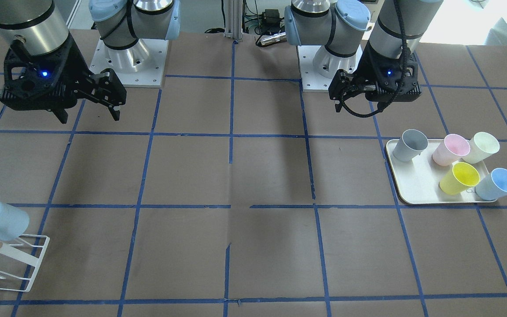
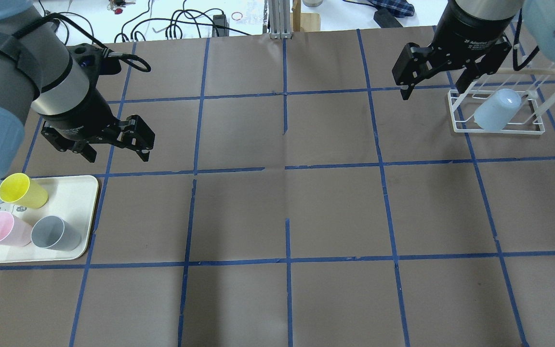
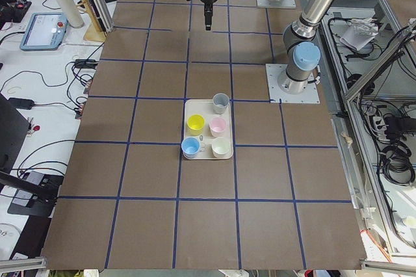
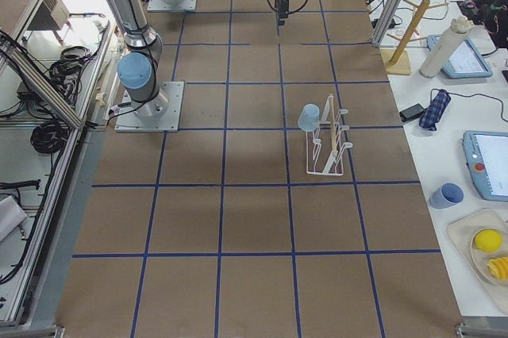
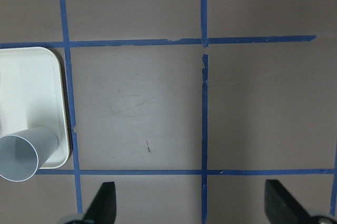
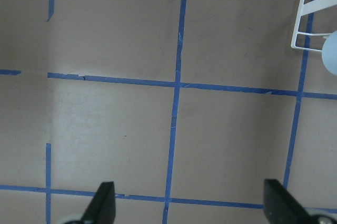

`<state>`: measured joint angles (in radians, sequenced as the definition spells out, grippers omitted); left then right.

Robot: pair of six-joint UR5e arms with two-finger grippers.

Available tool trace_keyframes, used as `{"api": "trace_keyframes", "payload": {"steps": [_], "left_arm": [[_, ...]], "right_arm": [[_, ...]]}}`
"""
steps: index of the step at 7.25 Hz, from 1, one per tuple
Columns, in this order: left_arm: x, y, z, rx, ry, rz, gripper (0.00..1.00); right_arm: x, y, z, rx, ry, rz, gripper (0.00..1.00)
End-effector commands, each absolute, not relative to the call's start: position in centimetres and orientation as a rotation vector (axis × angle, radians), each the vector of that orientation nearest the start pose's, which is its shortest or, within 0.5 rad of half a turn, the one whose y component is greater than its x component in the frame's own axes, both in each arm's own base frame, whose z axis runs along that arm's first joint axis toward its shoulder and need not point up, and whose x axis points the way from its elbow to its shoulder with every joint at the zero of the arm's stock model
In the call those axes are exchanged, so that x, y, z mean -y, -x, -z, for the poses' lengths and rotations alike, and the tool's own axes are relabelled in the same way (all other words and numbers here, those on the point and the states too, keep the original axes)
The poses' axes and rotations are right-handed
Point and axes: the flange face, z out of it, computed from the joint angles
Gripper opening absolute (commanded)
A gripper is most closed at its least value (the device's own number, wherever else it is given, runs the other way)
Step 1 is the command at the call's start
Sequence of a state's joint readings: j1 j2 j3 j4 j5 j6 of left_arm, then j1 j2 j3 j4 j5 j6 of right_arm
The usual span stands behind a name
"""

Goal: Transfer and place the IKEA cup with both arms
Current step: 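Move the right gripper down toward the light-blue cup on the wire rack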

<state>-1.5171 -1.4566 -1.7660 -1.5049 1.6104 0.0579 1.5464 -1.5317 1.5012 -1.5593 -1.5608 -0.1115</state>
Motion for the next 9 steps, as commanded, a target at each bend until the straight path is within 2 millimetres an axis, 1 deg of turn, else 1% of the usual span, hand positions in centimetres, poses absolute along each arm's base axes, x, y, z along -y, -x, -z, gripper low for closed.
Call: {"api": "trace_keyframes", "payload": {"steps": [1, 2, 3, 4, 5, 6, 8, 9], "left_arm": [[44.3, 10.7, -45.5, -3.105, -0.012, -0.018, 1.0], [44.3, 10.6, -45.5, -3.104, -0.012, -0.018, 1.0], [44.4, 10.6, -45.4, -3.105, -0.01, -0.022, 1.0], [44.4, 10.6, -45.4, -3.105, -0.01, -0.022, 1.0], [44.5, 10.7, -45.4, -3.107, -0.012, -0.022, 1.0], [44.4, 10.7, -45.4, -3.107, -0.012, -0.022, 1.0], [44.5, 10.7, -45.3, -3.105, -0.012, -0.025, 1.0], [44.3, 10.7, -45.6, -3.104, -0.01, -0.015, 1.0]], "right_arm": [[52.0, -10.6, -49.8, -3.127, 0.175, 0.033, 1.0], [52.9, -7.9, -49.8, -3.125, 0.236, 0.096, 1.0], [53.3, -4.0, -48.3, -3.114, 0.293, 0.078, 1.0], [53.9, -0.2, -47.4, -3.126, 0.266, 0.106, 1.0], [55.1, 3.0, -45.1, -3.114, 0.295, 0.058, 1.0], [56.4, 6.0, -43.2, -3.103, 0.402, 0.064, 1.0], [59.2, 9.0, -39.4, -3.113, 0.484, 0.083, 1.0], [59.9, 10.2, -37.5, -3.108, 0.467, 0.061, 1.0]]}}
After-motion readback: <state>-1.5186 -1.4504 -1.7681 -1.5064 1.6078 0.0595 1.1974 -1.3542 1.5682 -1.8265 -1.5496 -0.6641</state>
